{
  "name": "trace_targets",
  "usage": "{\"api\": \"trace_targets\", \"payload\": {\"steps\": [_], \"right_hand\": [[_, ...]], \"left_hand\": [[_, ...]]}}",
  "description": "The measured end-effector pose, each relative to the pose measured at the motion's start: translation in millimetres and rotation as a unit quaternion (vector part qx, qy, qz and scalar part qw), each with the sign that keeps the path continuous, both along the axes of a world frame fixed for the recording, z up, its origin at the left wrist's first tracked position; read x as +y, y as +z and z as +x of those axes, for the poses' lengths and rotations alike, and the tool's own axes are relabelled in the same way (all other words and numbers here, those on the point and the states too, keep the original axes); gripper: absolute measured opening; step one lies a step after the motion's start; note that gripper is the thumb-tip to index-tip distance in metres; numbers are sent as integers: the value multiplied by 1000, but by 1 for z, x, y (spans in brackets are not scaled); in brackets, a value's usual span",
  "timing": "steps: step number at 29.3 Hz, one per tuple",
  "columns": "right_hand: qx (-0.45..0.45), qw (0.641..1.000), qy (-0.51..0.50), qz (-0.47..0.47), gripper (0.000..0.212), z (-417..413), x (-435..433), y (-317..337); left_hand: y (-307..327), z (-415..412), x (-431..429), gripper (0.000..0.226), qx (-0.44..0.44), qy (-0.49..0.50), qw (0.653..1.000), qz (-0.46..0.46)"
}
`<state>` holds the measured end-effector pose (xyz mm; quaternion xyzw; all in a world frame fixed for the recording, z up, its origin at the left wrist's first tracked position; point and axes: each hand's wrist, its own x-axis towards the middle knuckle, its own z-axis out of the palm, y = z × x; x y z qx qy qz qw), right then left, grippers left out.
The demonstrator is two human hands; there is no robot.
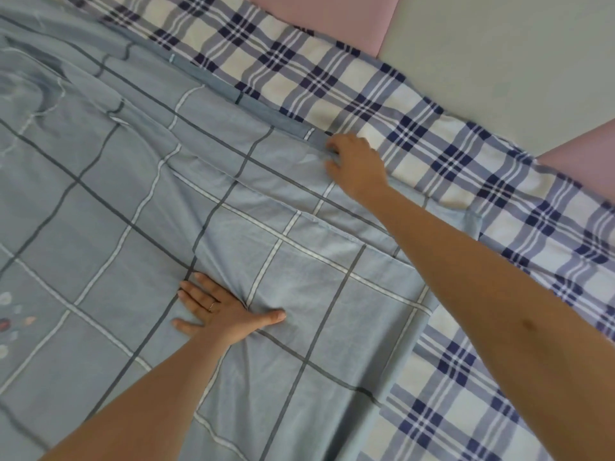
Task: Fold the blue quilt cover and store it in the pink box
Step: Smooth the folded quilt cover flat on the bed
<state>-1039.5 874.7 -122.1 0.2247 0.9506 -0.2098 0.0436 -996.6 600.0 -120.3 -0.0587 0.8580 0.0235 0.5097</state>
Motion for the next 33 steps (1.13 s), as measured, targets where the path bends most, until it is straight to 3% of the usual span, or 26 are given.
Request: {"api": "trace_targets", "payload": {"steps": [2, 5, 8, 10, 17, 28, 31, 33], "right_hand": [[-50, 998, 12, -21, 36, -30, -9, -8], [-44, 999, -6, 6, 30, -51, -16, -12], [-76, 995, -40, -50, 42, -61, -17, -16], [-103, 993, -13, -54, 40, -68, -14, -20], [-65, 979, -118, -151, 19, -84, 5, -23], [-70, 948, -227, -211, 30, -90, 3, -25], [-19, 944, -260, -200, 27, -88, -3, -23], [-9, 966, -233, -113, 6, -84, -16, -13]], "left_hand": [[-2, -2, -2, 168, -10, 0, 1000, -3], [-3, -2, -1, 168, -20, -3, 1000, -5], [-4, -4, 0, 168, -25, 3, 1000, -14], [-6, -8, 1, 168, -27, 10, 999, -20], [-13, -6, -3, 170, -14, 21, 1000, -6], [-14, -8, -7, 169, -18, 24, 999, 13], [-13, -11, -7, 168, -15, 22, 999, 26], [-12, -12, -8, 167, -17, 23, 999, 30]]}}
